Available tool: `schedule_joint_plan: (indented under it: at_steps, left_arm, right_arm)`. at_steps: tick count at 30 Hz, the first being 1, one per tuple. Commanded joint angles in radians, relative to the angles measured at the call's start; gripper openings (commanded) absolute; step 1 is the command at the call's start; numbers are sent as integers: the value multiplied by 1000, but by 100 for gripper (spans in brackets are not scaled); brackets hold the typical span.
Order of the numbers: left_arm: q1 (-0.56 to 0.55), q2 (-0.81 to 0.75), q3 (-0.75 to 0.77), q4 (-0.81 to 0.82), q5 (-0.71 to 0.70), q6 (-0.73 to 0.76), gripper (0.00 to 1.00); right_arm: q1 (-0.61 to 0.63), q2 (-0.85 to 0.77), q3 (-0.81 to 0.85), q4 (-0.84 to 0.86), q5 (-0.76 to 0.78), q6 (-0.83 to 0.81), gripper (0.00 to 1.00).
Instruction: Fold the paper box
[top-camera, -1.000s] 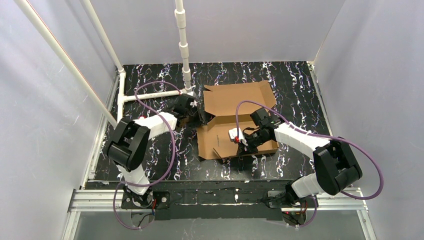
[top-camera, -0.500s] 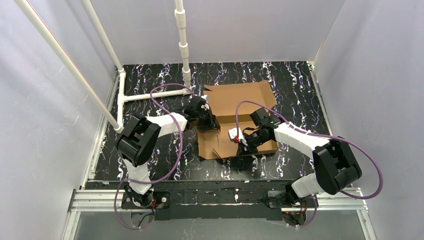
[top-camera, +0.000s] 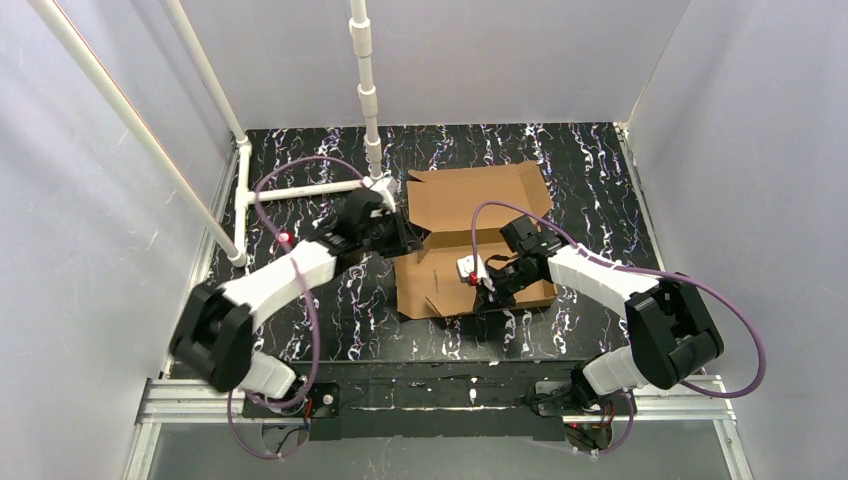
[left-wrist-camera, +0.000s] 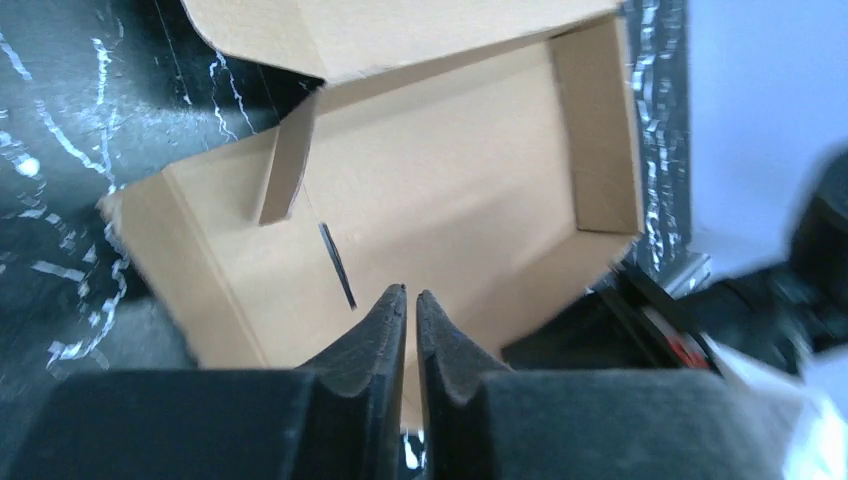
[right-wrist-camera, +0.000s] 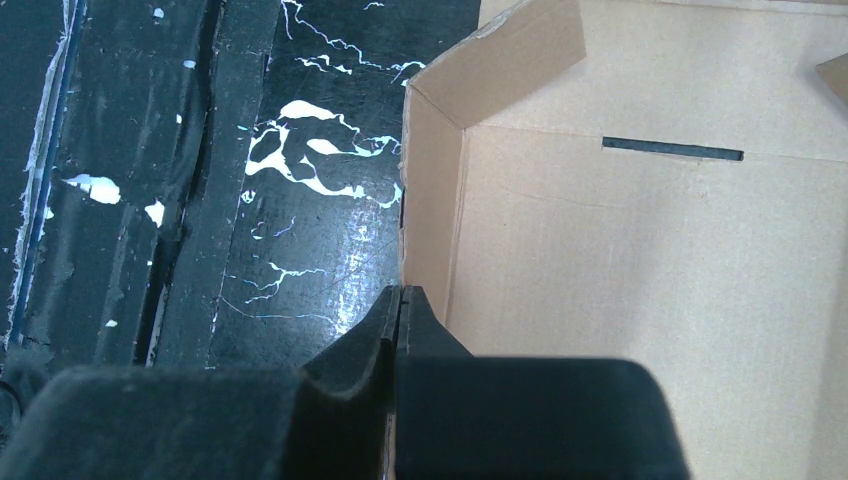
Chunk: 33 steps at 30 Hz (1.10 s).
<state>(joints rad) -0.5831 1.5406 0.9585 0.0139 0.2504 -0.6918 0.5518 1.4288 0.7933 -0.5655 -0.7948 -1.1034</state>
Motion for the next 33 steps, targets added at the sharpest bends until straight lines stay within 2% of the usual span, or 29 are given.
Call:
schedule_joint_plan:
  at_steps: [1,3,7,11,15,20,23,25,28,33]
  left_arm:
    - [14,-287,-152,-160,-63,50,12]
    - [28,-362,-238,-172,-82,11,32]
    - [40,-416,-370,-108,-55,-67,50]
    - [40,-379,-442,41,-21,-131,55]
    - [39,-272,-402,49,-9,-128,55]
    - [40,-236,-372,63,3,-136,48]
    - [40,-226,-367,79,20,-142,33]
    - [40,-220,-368,95,39,-149,16]
    - [39,-227,-382,142,79,-169,2]
    - [11,-268,-371,170,111,-184,0]
  right_arm:
    - [3,35,-20,-1,74,-20,1]
    - [3,34,-20,1,75,-19,1]
    - [3,35,-22,2,73,-16,1]
    - [3,36,-23,4,73,-14,1]
    - [4,38,-25,5,73,-13,1]
    - [3,38,-25,8,75,-11,1]
    - [3,41,-23,12,76,-5,1]
    - [3,41,-23,18,78,0,1]
    - [5,41,-22,32,78,22,1]
    - [17,47,-19,56,83,57,1]
